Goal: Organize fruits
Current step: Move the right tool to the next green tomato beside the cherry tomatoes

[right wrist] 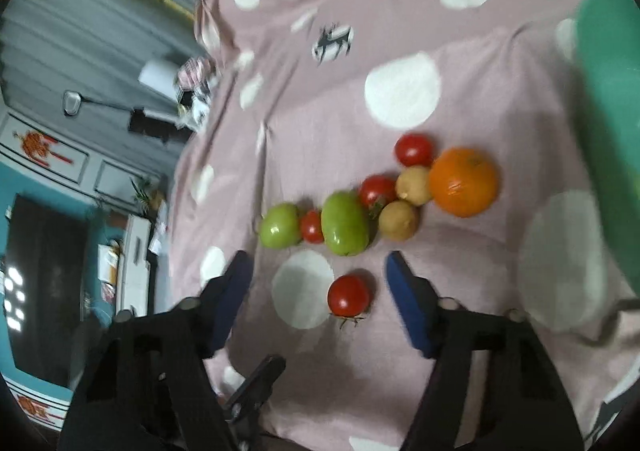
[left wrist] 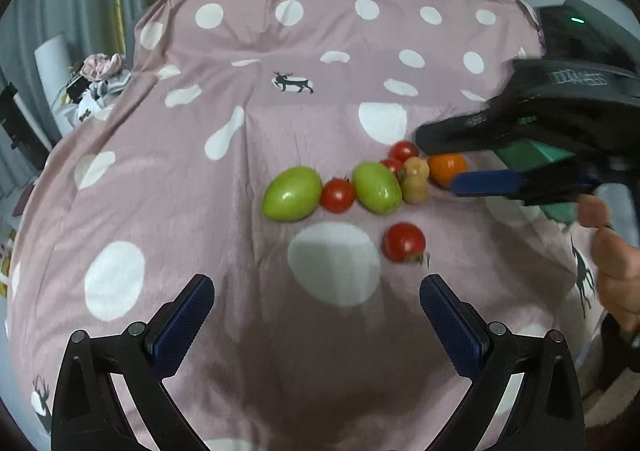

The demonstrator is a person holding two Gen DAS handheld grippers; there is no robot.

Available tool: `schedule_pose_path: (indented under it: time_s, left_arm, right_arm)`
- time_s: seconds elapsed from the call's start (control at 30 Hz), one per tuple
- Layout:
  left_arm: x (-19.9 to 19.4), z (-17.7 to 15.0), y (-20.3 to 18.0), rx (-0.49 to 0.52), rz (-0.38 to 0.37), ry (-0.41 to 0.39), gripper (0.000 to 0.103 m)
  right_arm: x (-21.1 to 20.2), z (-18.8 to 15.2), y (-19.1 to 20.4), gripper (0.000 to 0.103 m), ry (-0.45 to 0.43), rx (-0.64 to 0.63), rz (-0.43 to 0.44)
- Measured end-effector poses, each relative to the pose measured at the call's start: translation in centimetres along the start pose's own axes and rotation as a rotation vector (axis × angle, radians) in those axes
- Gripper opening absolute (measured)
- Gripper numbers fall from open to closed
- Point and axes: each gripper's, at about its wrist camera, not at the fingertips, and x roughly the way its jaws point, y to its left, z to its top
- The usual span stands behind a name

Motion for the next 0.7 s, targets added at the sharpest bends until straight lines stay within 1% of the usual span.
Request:
schedule_pose_path:
  time_s: [0.1,0.17,0.23,0.27,0.33,0.37,0.4,0.43,0.47,0.53,0.6,0.7]
  left_arm:
    - [-0.4,-0.4,0.2,-0.001,-0.005,0.004,0.102]
    - [-0.6,-0.5,0.9,-0.052,-0.041,-0.003,0.102]
    - [-0.4,-0.7,1.4,-0.102,-0.062,0.005,0.102]
    - [-0.2,-0.8,1.6,-0.123,-0.075,0.023,0.102]
    - [0.3,-1.0,1.8,-0.139,-0.085,0.053,0.102]
    - [0.5,-1.1,1.8,-0.132,-0.067,0.061,0.102]
    - [0.5,-1.2,1.8,-0.125,-0.054,0.059,0.102]
    - [0.4,-1.3,1.8,-0.115,-0.038,0.052,0.102]
    - [0.3,-1.4,1.7,-0.103,-0.025,0.045,0.102]
    - [0.2,-1.5,1.7,-0.085,-0.018,0.04,0.102]
    - [0.2,-1.7,2.0,-0.094,-0.023,0.041,0.102]
    - [0.3,-1.6,2.8,-0.137,-0.027,0.045,0.102]
  right_arm:
    - [1.7,0.2,0.0,0.054,0.002,0.018,-0.07]
    - [2.6,0.7,-0.4,0.052,0.008,0.037,-0.102]
    - [3.2,1.3,-0.7,0.048,0.021,0.066,-0.086]
    - [3.6,1.6,-0.7,0.047,0.026,0.074,-0.08]
    - [3.8,1.9,-0.3,0.044,0.018,0.062,-0.092]
    - [4.2,2.0,0.0,0.041,0.011,0.052,-0.109]
    - [4.7,2.2,0.2,0.033,0.005,0.047,-0.139]
    - [5.3,2.2,0.2,0.035,0.004,0.062,-0.142]
    - [5.5,2.1,-0.1,0.035,0.003,0.081,-0.125]
    - [5.7,2.0,-0.4,0.034,-0.002,0.094,-0.103]
    - [5.4,2.0,-0.8,0.034,-0.019,0.12,-0.089]
    - [4.8,1.7,-1.4,0.034,-0.025,0.143,-0.082]
